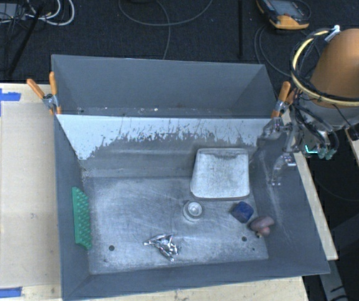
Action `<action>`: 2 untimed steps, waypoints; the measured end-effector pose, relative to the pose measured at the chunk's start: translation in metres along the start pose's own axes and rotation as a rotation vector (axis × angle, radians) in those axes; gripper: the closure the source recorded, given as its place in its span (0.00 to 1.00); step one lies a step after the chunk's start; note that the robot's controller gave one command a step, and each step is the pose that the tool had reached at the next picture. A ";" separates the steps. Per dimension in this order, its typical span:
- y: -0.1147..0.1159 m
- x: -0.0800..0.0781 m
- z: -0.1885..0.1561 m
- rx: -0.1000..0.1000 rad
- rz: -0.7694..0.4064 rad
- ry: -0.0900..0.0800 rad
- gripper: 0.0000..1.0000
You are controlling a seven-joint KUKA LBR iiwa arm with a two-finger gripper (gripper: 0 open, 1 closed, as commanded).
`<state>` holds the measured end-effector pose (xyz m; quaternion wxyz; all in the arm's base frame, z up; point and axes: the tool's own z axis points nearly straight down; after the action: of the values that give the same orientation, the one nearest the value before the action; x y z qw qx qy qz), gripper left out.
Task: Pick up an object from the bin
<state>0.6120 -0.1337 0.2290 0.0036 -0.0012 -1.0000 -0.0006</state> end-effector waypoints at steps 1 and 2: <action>-0.010 0.050 0.158 0.000 -0.047 -0.005 0.00; -0.009 0.048 0.155 0.002 -0.052 -0.010 1.00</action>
Offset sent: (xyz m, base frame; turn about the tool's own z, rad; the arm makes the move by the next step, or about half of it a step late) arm -0.0514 -0.0098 -0.1589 -0.0496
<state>0.5631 -0.1428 0.0738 -0.0012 0.0249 -0.9997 0.0003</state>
